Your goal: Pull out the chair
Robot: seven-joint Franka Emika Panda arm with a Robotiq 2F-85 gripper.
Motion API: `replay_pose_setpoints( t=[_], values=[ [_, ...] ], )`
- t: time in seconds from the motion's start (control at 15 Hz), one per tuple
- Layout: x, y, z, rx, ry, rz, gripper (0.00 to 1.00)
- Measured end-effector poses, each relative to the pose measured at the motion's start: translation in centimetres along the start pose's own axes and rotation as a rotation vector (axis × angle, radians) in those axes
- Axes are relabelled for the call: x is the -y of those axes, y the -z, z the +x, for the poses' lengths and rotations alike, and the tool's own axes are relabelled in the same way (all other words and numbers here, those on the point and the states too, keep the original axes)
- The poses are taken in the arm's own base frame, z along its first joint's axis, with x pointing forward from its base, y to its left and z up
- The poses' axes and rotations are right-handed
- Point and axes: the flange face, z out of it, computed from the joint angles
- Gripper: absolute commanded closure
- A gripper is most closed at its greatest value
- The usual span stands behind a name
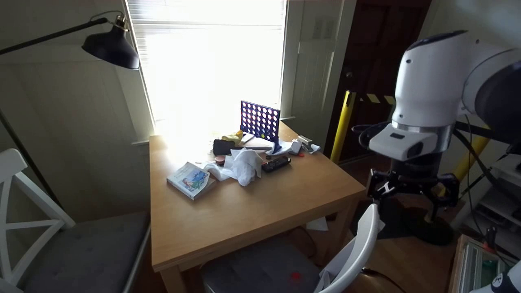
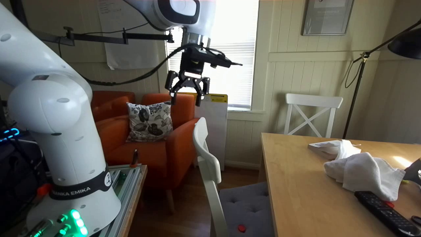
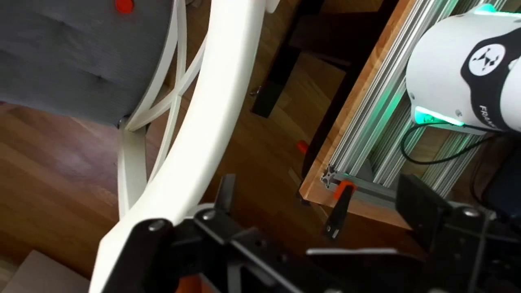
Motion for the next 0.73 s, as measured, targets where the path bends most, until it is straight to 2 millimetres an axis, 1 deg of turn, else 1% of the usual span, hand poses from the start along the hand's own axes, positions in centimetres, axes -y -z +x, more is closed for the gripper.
replay_pose_setpoints(
  t=[0.2,0.47,0.53,0.73],
  values=[
    [0.0,2.1,-3.7,-0.053,-0.144,-0.011,0.00],
    [0.2,3.6,-8.8,-0.109,-0.341,-0.040,0.00],
    [0.3,3.6,-9.6,-0.117,-0.356,-0.043,0.00],
    [0.2,3.6,-9.1,-0.110,-0.343,-0.041,0.00]
  ],
)
